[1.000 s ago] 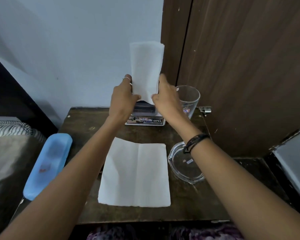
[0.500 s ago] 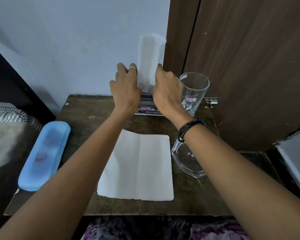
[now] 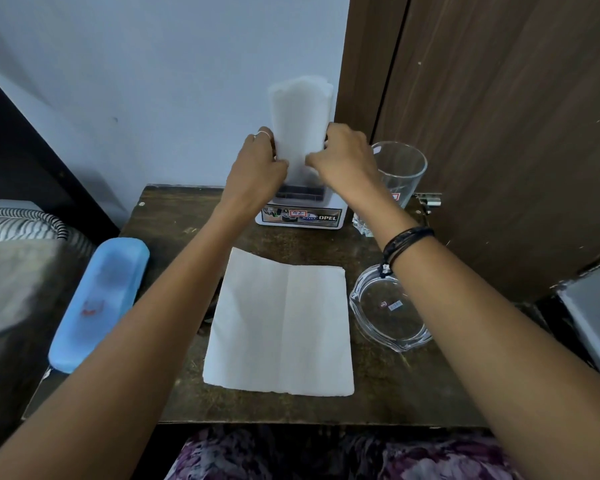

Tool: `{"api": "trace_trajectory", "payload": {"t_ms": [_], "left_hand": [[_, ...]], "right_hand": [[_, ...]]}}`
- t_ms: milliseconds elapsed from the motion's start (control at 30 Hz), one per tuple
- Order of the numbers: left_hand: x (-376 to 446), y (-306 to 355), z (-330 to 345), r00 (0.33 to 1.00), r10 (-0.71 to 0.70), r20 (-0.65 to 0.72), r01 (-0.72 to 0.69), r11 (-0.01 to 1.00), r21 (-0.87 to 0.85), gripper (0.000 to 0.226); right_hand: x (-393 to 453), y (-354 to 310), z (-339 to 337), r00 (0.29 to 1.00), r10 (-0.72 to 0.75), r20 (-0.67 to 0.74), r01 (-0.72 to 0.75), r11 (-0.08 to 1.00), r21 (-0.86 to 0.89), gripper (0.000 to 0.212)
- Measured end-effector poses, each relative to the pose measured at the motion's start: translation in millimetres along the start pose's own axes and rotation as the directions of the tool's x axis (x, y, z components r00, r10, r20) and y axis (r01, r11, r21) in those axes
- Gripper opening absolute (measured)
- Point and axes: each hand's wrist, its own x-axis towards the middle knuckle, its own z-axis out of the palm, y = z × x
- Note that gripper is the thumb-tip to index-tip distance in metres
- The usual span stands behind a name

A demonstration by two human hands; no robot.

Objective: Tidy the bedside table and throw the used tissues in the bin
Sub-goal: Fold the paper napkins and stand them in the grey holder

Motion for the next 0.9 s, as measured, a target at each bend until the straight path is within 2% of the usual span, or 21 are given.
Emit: {"api": "trace_trajectory", "payload": {"t_ms": [100,167,233,333,400,467,567,633,733,900], "left_hand": [[-4.2,2.4,3.7,0.999,0.001,-0.054,0.009,0.982,0.190,0.004],[-7.5,5.7,6.1,0.999,-0.001,-0.053,0.016,0.961,0.277,0.003],[-11.1,9.7,8.4,0.998,-0.006,-0.060,0.023,0.960,0.279,0.008],[-22.8,14.6,8.9,0.991,-0.007,-0.132,0.038,0.972,0.233,0.030],[-38.4,17.8,1.8,0.975,0.014,-0.221,0.036,0.974,0.222,0.042],[-61.3,21.2,-8.4,0.960,0.025,-0.278,0.039,0.974,0.225,0.044],[-106.9,22.0,-24.2,0.959,-0.061,-0.278,0.120,0.972,0.200,0.033],[-138.1,16.5,-31.1,0.959,-0.151,-0.238,0.203,0.957,0.208,0.036],[-171.4,5.3,-36.8,0.949,-0.256,-0.186,0.296,0.926,0.235,0.042],[-186.3,-5.4,-33.2,0.935,-0.343,-0.093,0.355,0.904,0.238,0.044]], "right_hand": [[-9.7,-0.2,2.9,0.995,-0.030,-0.090,0.021,0.995,-0.102,0.007],[-15.0,-1.5,8.4,0.991,-0.065,-0.113,0.041,0.978,-0.203,0.010],[-14.9,-4.7,10.5,0.991,-0.067,-0.114,0.039,0.972,-0.231,0.014],[-18.6,-7.6,5.4,0.991,-0.053,-0.122,0.024,0.973,-0.230,0.015],[-27.4,-7.1,-1.1,0.983,-0.070,-0.168,0.036,0.979,-0.199,0.016],[-44.2,-4.9,-6.7,0.967,-0.093,-0.237,0.068,0.991,-0.113,0.022],[-88.4,-1.8,-9.8,0.954,-0.079,-0.289,0.125,0.981,0.146,0.022],[-126.1,1.7,-5.3,0.966,0.003,-0.258,0.068,0.962,0.264,0.016],[-175.4,9.0,7.6,0.984,0.089,-0.155,-0.045,0.961,0.272,0.013],[-203.4,19.4,18.0,0.995,0.095,-0.038,-0.096,0.995,-0.035,0.022]]}}
